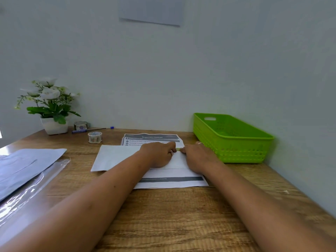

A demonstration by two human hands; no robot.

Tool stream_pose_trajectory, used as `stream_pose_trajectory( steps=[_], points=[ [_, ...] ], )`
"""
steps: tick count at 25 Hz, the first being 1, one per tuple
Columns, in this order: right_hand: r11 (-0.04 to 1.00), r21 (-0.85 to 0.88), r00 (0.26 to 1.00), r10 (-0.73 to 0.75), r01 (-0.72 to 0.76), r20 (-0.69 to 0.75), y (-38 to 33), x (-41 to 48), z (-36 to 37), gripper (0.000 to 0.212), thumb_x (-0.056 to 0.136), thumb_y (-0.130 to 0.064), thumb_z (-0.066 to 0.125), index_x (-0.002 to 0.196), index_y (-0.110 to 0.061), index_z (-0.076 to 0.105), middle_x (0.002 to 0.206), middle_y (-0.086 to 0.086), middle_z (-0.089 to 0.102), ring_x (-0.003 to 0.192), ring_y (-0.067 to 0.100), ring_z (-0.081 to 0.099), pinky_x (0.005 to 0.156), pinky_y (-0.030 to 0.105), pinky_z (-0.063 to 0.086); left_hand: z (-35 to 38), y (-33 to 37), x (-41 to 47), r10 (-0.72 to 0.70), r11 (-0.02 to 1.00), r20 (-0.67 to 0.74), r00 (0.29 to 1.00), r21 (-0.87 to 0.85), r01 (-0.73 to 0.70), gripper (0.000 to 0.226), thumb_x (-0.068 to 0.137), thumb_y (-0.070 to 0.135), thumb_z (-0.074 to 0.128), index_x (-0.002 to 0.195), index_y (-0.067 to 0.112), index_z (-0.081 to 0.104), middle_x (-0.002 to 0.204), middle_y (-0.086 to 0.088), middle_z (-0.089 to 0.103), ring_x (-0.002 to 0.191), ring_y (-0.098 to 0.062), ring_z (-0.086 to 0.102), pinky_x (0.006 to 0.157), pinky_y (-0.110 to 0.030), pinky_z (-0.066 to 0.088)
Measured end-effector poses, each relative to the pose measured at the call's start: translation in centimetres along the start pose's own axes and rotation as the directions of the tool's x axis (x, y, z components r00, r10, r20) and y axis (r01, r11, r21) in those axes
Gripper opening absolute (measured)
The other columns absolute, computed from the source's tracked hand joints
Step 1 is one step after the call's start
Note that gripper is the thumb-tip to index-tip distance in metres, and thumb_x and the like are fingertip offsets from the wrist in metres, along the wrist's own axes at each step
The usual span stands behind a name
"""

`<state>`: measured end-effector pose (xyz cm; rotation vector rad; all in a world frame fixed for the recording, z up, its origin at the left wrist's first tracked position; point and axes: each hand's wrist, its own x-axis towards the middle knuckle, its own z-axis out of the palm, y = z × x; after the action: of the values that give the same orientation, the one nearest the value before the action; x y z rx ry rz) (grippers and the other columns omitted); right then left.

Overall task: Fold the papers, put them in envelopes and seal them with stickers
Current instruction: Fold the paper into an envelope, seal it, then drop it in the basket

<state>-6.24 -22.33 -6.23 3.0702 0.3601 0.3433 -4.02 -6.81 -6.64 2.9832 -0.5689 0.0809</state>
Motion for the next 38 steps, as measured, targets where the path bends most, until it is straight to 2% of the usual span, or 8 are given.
stream_pose_trajectory(
  steps=[5, 9, 12, 22, 26, 28, 32, 38],
  points=[
    [0.996, 0.087, 0.999, 0.016, -0.011, -0.051, 0.1, 0.2, 0.4, 0.041, 0.092, -0.009, 0.036, 0.125, -0.016, 0.058, 0.124, 0.012, 0.06, 0.116, 0.029, 0.05, 0.094, 0.038, 0.047, 0.5, 0.4, -0.7, -0.028, 0.999, -0.127, 0.992, 0.028, 0.032, 0.034, 0.097, 0.036, 0.024, 0.128, 0.035, 0.038, 0.124, -0.002, 0.06, 0.108, -0.028, 0.055, 0.083, -0.037, 0.04],
    [0.987, 0.161, 0.999, -0.019, 0.025, -0.038, 0.6, 0.2, 0.5, 0.049, 0.091, -0.008, 0.033, 0.131, -0.026, 0.053, 0.13, 0.008, 0.057, 0.119, 0.03, 0.047, 0.097, 0.036, 0.043, 0.6, 0.5, -0.9, -0.032, 0.997, -0.148, 0.988, 0.06, 0.041, 0.043, 0.097, 0.038, 0.023, 0.14, 0.041, 0.029, 0.133, -0.003, 0.055, 0.117, -0.028, 0.052, 0.091, -0.039, 0.041],
    [0.984, 0.167, 0.998, -0.056, 0.056, -0.006, 0.9, 0.0, 0.4, 0.053, 0.092, -0.009, 0.03, 0.135, -0.034, 0.048, 0.135, 0.005, 0.054, 0.122, 0.031, 0.044, 0.098, 0.035, 0.041, 0.6, 0.5, -0.8, -0.02, 0.998, -0.143, 0.99, 0.058, 0.028, 0.042, 0.097, 0.037, 0.021, 0.137, 0.044, 0.036, 0.138, 0.004, 0.052, 0.122, -0.025, 0.049, 0.094, -0.04, 0.039],
    [0.983, 0.179, 0.996, 0.056, -0.044, -0.066, 0.6, 0.5, 0.8, 0.038, 0.089, -0.007, 0.035, 0.118, -0.011, 0.059, 0.119, 0.014, 0.061, 0.112, 0.03, 0.052, 0.091, 0.035, 0.046, 0.3, 0.3, -1.0, -0.015, 1.0, -0.124, 0.992, 0.014, 0.017, 0.031, 0.096, 0.036, 0.024, 0.123, 0.037, 0.042, 0.123, 0.0, 0.06, 0.106, -0.026, 0.056, 0.085, -0.039, 0.044],
    [0.989, 0.145, 0.999, 0.029, -0.033, 0.032, 0.9, 0.8, 1.0, 0.049, 0.091, -0.012, 0.032, 0.14, -0.015, 0.039, 0.145, 0.01, 0.039, 0.131, 0.034, 0.034, 0.108, 0.039, 0.032, 0.4, 0.4, -1.0, -0.026, 0.999, -0.145, 0.989, 0.029, 0.03, 0.032, 0.096, 0.038, 0.025, 0.125, 0.029, 0.037, 0.113, -0.007, 0.063, 0.096, -0.028, 0.058, 0.082, -0.037, 0.044],
    [0.994, 0.11, 0.997, 0.017, -0.025, 0.069, 0.9, 0.9, 0.8, 0.051, 0.094, -0.015, 0.03, 0.144, -0.019, 0.033, 0.148, 0.008, 0.032, 0.134, 0.035, 0.028, 0.109, 0.039, 0.028, 0.3, 0.6, -1.0, -0.028, 0.998, -0.127, 0.991, 0.06, 0.035, 0.041, 0.097, 0.037, 0.025, 0.137, 0.032, 0.03, 0.127, -0.007, 0.057, 0.108, -0.03, 0.056, 0.088, -0.039, 0.043],
    [0.995, 0.099, 0.997, 0.015, -0.022, 0.07, 1.0, 1.1, 0.8, 0.049, 0.093, -0.016, 0.031, 0.142, -0.02, 0.037, 0.146, 0.008, 0.033, 0.133, 0.033, 0.028, 0.109, 0.039, 0.028, 0.1, 1.0, -0.6, -0.002, 0.991, -0.042, 0.999, 0.137, 0.008, 0.048, 0.098, 0.036, 0.018, 0.146, 0.037, 0.022, 0.155, 0.013, 0.019, 0.134, -0.024, 0.037, 0.103, -0.043, 0.034],
    [0.99, 0.139, 1.0, 0.003, -0.007, 0.025, 1.3, 1.4, 1.3, 0.044, 0.088, -0.01, 0.035, 0.128, -0.012, 0.054, 0.134, 0.011, 0.048, 0.124, 0.031, 0.042, 0.107, 0.037, 0.034, 0.2, 1.0, -0.1, -0.002, 0.992, -0.037, 0.999, 0.125, 0.006, 0.049, 0.097, 0.036, 0.02, 0.145, 0.029, 0.028, 0.154, 0.008, 0.023, 0.132, -0.025, 0.039, 0.103, -0.045, 0.037]
  ],
)
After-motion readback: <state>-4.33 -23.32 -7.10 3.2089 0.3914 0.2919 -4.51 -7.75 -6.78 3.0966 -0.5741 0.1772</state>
